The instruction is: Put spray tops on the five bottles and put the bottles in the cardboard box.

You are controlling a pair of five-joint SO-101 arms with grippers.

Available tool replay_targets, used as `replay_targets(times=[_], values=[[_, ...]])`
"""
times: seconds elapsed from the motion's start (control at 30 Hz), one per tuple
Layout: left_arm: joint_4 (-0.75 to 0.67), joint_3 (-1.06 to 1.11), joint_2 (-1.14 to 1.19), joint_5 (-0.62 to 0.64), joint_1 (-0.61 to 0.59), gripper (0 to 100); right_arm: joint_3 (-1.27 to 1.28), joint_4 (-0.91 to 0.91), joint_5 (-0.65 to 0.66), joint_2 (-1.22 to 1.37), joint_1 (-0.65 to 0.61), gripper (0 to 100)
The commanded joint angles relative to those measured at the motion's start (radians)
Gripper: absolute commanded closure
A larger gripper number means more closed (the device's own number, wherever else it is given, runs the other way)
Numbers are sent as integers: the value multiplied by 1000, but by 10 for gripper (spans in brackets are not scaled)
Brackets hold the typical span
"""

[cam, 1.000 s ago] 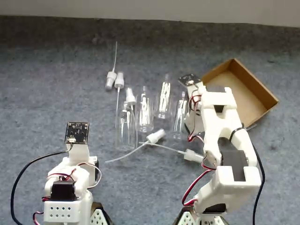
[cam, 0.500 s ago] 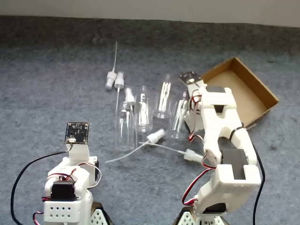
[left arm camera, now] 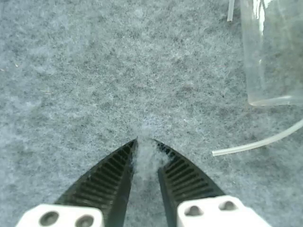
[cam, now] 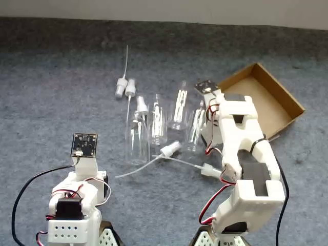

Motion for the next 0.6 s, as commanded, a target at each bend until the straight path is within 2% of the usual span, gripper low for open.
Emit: replay_targets(times=[0.0,0.07,0.23,0.37,0.57], values=[[3,22,-5,-6,21,995,-27,12,-3,-19,8,767],[3,22,-5,-6,21,995,-27,12,-9,-19,8,785],[3,22,-5,-6,21,995,-36,13,-9,-25,8,925],[3,22,-5,-6,21,995,-47,101,-9,-28,18,928],[3,22,-5,-6,21,995,-231,297,-11,-154,38,928]])
